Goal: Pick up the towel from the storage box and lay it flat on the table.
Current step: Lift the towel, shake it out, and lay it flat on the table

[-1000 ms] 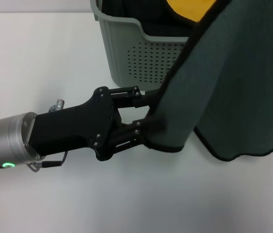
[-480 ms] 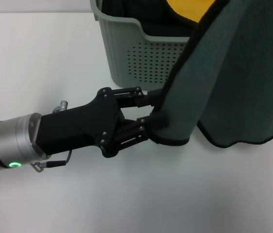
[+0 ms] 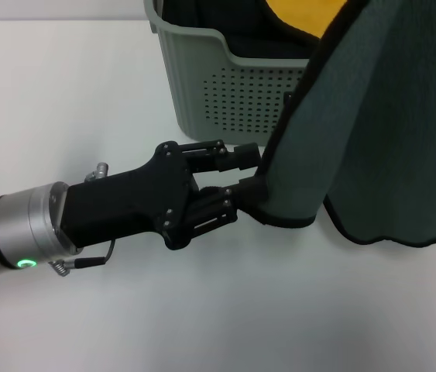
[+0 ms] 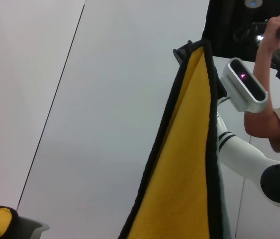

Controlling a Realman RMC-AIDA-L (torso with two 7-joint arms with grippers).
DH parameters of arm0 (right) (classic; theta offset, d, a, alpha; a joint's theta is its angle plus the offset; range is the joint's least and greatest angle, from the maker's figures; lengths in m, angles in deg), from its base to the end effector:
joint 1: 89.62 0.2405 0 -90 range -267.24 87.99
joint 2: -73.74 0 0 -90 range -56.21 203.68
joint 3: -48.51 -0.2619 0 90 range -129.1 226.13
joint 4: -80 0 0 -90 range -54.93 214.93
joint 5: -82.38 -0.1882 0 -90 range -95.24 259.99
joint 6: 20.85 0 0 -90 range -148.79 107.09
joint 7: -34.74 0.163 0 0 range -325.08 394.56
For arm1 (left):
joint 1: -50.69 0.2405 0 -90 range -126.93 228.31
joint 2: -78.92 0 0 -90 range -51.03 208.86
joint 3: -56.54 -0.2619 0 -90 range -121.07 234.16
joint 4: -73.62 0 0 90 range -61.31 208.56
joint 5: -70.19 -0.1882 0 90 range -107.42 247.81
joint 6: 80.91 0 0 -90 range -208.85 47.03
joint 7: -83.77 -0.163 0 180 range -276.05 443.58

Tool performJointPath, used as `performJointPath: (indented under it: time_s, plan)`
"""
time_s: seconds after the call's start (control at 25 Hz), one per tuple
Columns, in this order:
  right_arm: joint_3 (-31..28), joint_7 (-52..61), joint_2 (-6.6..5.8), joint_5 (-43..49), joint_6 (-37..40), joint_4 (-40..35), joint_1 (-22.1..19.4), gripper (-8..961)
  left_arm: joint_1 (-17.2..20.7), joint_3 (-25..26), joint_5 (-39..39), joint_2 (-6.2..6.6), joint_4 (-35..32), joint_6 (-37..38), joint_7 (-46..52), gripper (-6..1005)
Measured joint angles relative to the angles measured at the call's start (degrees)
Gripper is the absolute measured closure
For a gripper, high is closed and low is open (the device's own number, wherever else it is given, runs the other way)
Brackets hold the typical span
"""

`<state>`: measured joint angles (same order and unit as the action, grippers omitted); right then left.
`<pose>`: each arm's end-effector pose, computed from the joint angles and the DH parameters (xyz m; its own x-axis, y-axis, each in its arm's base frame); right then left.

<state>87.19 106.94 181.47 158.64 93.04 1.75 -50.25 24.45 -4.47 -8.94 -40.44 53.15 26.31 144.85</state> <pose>0.0657 0.3026 0.1719 0.4456 0.7892 -0.4226 0.5416 -0.6135 -0.5747 -0.1944 0.2530 -0.0314 0.4902 0.1963 0.8492 0.2354 -0.9679 0.0879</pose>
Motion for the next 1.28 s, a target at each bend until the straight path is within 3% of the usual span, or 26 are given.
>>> performJointPath:
  time_s: [0.56, 1.12, 1.28]
  plan:
    - [0.0, -0.5, -0.37, -1.4, -0.9, -1.0, 0.0, 948, -0.4, 0.1, -2.9, 0.18, 0.0, -2.1, 0.0, 714]
    - [0.1, -0.5, 0.11, -1.5, -1.2, -1.3, -0.4, 948, -0.1, 5.3, -2.6, -0.22, 0.8, -4.3, 1.9, 778]
    - [0.3, -0.6, 0.34, -1.6, -1.2, -1.3, -0.5, 947, 0.1, 5.3, -1.8, -0.36, 1.0, -4.8, 1.9, 930]
